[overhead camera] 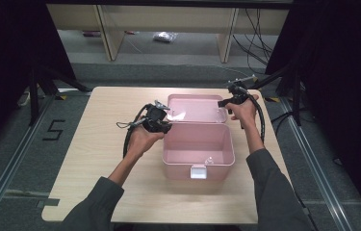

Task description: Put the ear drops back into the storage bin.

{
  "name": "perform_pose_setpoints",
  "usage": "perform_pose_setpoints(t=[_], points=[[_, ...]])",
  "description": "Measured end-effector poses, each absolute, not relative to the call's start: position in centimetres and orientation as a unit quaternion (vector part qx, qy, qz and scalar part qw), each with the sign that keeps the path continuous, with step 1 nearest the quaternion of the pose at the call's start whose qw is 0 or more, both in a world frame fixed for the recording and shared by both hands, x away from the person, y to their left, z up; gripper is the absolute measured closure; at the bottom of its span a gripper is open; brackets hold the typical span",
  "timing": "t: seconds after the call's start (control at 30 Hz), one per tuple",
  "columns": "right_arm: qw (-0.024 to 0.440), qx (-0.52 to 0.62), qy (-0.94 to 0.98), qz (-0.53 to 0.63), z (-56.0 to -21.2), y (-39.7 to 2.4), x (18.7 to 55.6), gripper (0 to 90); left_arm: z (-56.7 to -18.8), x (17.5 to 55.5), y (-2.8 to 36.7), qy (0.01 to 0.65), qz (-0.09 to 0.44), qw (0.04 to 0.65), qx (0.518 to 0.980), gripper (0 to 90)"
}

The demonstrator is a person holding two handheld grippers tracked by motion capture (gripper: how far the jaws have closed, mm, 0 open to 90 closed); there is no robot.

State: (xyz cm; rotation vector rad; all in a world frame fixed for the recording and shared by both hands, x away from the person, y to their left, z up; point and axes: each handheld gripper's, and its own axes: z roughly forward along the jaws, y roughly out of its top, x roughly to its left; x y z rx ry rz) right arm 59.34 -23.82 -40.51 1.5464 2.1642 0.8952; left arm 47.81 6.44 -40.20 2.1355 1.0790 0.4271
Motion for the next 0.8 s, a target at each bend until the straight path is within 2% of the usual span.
perform_pose_setpoints(t=[0.27,0.4,0.57,0.73,0.8], points=[[0.156,0.563,0.747,0.318,-40.9,-23.9,59.7,58.2,-40.2,47.8,6.4,0.415,0.164,0.348,0.825,80.6],[0.172,0.555,0.750,0.316,-41.1,-24.0,59.9,59.3,-40.2,47.8,6.4,0.414,0.164,0.348,0.825,80.6],[0.151,0.582,0.739,0.305,-41.2,-23.5,59.8,61.8,-40.2,47.8,6.4,0.415,0.166,0.347,0.824,80.5],[0.163,0.571,0.745,0.304,-41.5,-23.5,60.1,62.6,-40.2,47.8,6.4,0.413,0.164,0.348,0.825,80.5],[0.149,0.585,0.736,0.307,-41.6,-23.2,60.1,63.1,-40.2,47.8,6.4,0.413,0.165,0.348,0.826,80.5]])
